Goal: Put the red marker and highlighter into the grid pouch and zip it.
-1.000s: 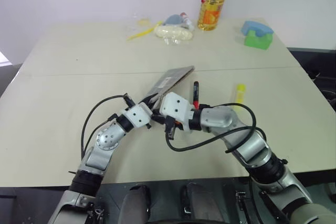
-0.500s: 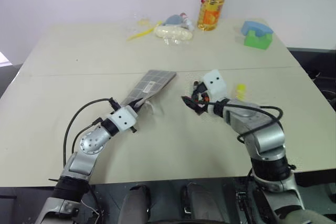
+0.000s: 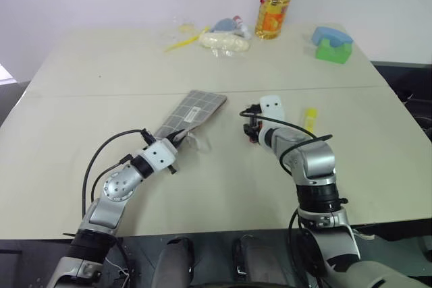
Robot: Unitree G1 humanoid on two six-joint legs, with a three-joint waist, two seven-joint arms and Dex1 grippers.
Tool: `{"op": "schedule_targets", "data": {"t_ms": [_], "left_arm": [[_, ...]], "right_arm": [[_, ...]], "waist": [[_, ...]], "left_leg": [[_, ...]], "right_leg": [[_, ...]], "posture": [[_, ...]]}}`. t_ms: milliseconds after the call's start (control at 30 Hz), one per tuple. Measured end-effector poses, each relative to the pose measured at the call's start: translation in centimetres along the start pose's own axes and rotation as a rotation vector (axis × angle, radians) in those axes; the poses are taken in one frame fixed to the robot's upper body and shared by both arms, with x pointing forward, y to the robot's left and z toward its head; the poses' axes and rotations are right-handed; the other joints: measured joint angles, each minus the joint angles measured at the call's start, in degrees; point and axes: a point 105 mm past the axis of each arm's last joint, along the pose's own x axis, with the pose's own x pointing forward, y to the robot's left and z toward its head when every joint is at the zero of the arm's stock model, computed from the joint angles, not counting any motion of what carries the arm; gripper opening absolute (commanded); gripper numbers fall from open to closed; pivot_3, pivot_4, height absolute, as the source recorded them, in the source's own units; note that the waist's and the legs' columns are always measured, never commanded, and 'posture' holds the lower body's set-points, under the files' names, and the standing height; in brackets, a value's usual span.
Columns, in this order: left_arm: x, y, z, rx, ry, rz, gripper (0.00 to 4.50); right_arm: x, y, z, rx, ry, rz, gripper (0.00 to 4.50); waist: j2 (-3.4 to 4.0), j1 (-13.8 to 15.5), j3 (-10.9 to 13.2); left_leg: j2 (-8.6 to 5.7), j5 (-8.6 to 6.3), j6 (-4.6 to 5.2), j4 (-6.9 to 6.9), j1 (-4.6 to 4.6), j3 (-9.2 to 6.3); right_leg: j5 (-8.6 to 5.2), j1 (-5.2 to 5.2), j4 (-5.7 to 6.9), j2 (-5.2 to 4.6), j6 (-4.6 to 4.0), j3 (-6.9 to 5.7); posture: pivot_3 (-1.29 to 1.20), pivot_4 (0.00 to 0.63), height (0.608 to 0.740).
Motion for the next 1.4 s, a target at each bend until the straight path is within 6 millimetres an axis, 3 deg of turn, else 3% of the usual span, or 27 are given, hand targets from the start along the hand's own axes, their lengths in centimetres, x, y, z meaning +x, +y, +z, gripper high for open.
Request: {"op": "schedule_targets", "data": {"t_ms": [67,200,300,400,700,1100,1333,1400], "left_arm": [[0.0,0.0,0.0,-0.005,-0.001,0.003,0.00],[0.4,-0.1,0.5,-0.073,-0.020,0.018,0.00],[0.3,0.4,1.0,-0.151,-0.053,0.032,0.00],[0.4,0.4,1.8,-0.206,-0.090,0.021,0.00],[0.6,0.2,2.7,-0.281,-0.146,-0.016,0.00],[0.6,0.0,2.9,-0.281,-0.159,-0.030,0.00],[0.2,-0.5,3.1,-0.259,-0.172,-0.081,0.00],[0.0,-0.9,3.1,-0.244,-0.171,-0.134,0.00]], "right_arm": [[0.0,0.0,0.0,-0.017,-0.006,-0.005,0.32],[-0.6,-1.1,0.1,-0.172,-0.055,0.004,0.33],[-2.4,-2.7,1.6,-0.441,-0.179,0.010,0.33],[-3.7,-2.9,2.3,-0.552,-0.256,0.047,0.33],[-5.1,-1.9,3.3,-0.687,-0.351,0.129,0.33],[-5.2,-1.1,3.0,-0.764,-0.340,0.170,0.33],[-5.8,-0.9,2.9,-0.969,-0.341,0.209,0.33],[-6.2,-0.9,2.7,-1.104,-0.346,0.234,0.33]], "waist": [[0.00,-0.01,0.00],[0.00,0.21,0.01],[0.01,0.10,0.02],[0.00,-0.07,0.02],[0.00,0.14,0.03],[0.00,0.20,0.03],[0.00,0.21,0.03],[0.00,0.20,0.03]], "left_leg": [[0.00,0.00,0.00,0.00,0.00,-0.01],[-0.05,0.00,0.00,0.01,-0.06,-0.02],[-0.11,-0.02,0.03,0.01,-0.06,-0.01],[-0.10,-0.02,0.03,0.00,-0.04,-0.02],[-0.04,-0.02,0.03,0.02,0.00,-0.04],[-0.05,-0.02,0.03,0.03,0.00,-0.04],[-0.07,-0.02,0.03,0.03,0.00,-0.03],[-0.08,-0.02,0.03,0.03,0.00,-0.03]], "right_leg": [[0.00,0.01,0.00,0.02,0.00,0.00],[-0.01,0.00,-0.04,-0.03,0.02,0.00],[-0.05,0.00,-0.08,-0.07,0.08,0.00],[-0.05,0.01,-0.08,0.11,0.08,0.00],[-0.04,0.02,-0.05,0.21,0.06,0.01],[-0.05,0.03,-0.05,0.19,0.05,0.01],[-0.05,0.03,-0.06,0.19,0.05,0.01],[-0.05,0.02,-0.07,0.19,0.04,0.01]], "posture": [[0.00,0.150,0.740],[0.00,0.150,0.740],[0.00,0.150,0.740],[0.00,0.150,0.740],[0.00,0.150,0.740],[0.00,0.150,0.740],[0.00,0.150,0.740],[0.00,0.150,0.740]]}}
